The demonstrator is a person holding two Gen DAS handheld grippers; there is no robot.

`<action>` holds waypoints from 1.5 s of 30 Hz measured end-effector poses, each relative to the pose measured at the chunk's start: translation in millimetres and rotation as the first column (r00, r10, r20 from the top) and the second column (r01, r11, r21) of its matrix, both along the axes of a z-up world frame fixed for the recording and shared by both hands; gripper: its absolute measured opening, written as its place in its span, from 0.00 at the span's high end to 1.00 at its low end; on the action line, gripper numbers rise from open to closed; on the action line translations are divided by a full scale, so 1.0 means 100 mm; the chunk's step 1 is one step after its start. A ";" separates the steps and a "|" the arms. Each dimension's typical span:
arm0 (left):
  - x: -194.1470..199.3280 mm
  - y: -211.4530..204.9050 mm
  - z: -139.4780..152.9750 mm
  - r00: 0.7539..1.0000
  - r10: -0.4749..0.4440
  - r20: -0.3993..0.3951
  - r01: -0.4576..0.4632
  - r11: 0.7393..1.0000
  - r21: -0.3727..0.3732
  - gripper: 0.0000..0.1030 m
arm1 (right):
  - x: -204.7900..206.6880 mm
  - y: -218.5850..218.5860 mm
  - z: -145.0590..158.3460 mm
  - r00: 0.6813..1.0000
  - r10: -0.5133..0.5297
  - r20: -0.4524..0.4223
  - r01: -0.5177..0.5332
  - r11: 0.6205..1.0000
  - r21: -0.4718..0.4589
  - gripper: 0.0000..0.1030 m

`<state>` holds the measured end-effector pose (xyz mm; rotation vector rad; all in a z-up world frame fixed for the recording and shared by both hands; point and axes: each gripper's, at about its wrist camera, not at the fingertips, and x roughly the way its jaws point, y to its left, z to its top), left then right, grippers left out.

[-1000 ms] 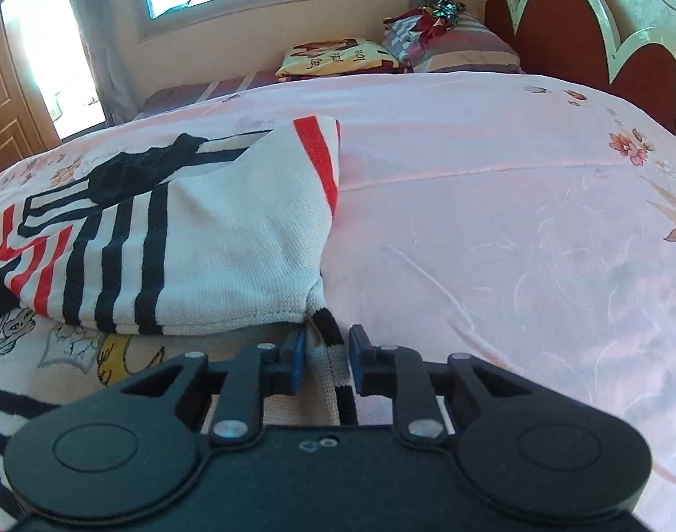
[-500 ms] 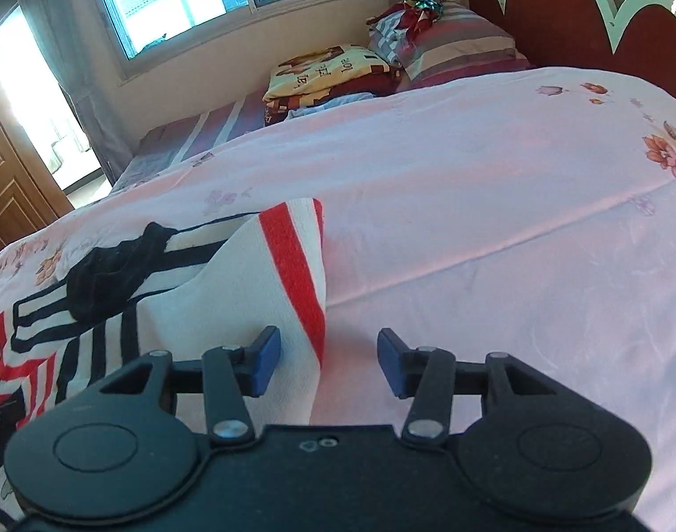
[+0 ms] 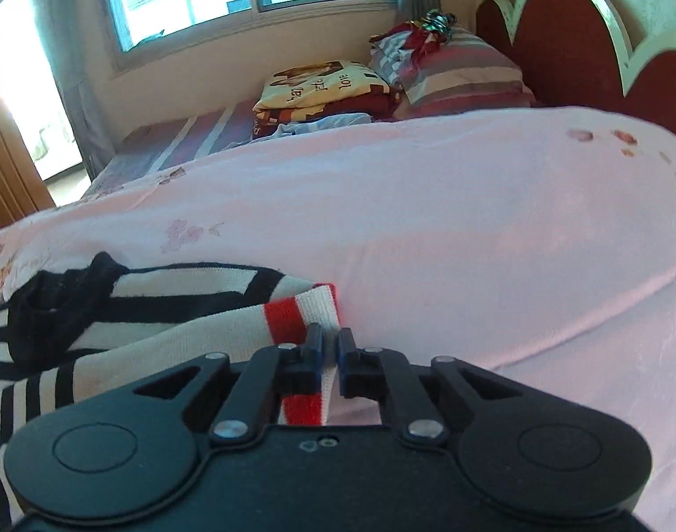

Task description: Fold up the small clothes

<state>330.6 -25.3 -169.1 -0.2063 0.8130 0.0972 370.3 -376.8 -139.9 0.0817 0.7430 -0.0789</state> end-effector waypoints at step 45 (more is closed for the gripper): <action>-1.20 3.26 -0.38 0.887 0.456 -0.067 -0.435 0.780 -0.449 0.12 | -1.60 2.43 0.33 0.962 0.273 -0.011 -0.273 0.962 -0.017 0.47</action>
